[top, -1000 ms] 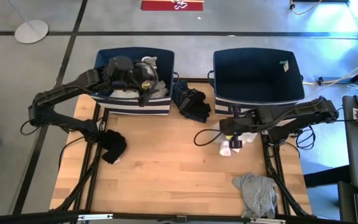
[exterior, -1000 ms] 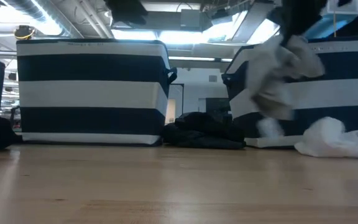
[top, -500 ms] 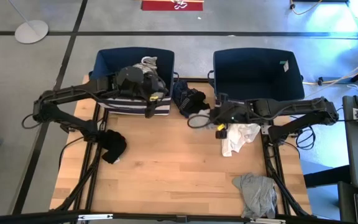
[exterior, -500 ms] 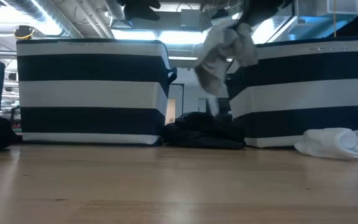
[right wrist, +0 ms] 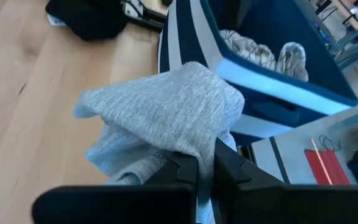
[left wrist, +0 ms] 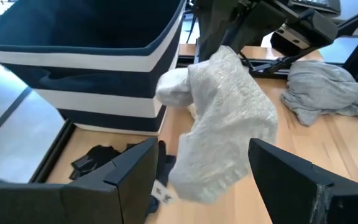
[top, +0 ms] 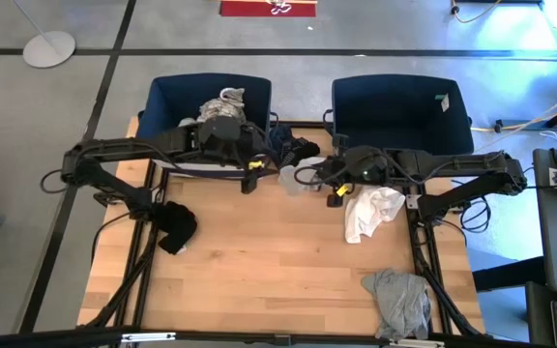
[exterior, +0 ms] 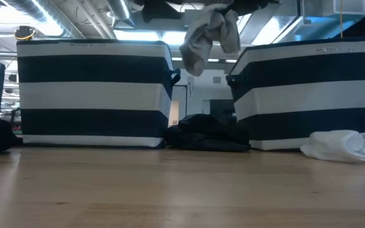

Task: Sort clothes
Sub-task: Put the gray shorts into the left blue bin

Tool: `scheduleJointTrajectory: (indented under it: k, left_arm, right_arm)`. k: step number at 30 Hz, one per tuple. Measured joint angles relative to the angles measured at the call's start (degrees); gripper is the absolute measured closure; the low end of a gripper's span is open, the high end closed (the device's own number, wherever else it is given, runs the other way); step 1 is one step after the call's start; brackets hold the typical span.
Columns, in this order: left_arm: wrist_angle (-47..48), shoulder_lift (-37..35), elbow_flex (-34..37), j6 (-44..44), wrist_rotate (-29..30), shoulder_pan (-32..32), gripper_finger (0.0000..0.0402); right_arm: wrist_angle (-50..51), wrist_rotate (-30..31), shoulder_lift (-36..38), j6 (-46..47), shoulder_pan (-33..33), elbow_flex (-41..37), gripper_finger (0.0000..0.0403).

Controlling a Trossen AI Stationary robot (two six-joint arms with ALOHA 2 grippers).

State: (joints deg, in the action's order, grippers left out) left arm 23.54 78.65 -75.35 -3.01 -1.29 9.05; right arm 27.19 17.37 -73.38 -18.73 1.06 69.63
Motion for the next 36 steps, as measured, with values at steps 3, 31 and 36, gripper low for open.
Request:
scheduleJointTrajectory:
  k: [3, 31, 36]
  left_arm:
    - [-1.4, 1.3, 0.0, 0.7, 0.0, -0.6, 0.016]
    - [-10.3, 10.9, 0.0, -3.6, 0.5, -2.8, 0.0287]
    - [-10.0, 10.9, 0.0, -8.1, 0.5, -2.8, 0.0379]
  right_arm:
    - [-0.9, 0.0, 0.0, -1.1, 0.0, 0.0, 0.0385]
    - [-10.7, -3.5, -4.5, -5.5, 0.0, 0.0, 0.0384]
    - [-10.8, -3.5, -4.5, -4.1, 0.0, 0.0, 0.0379]
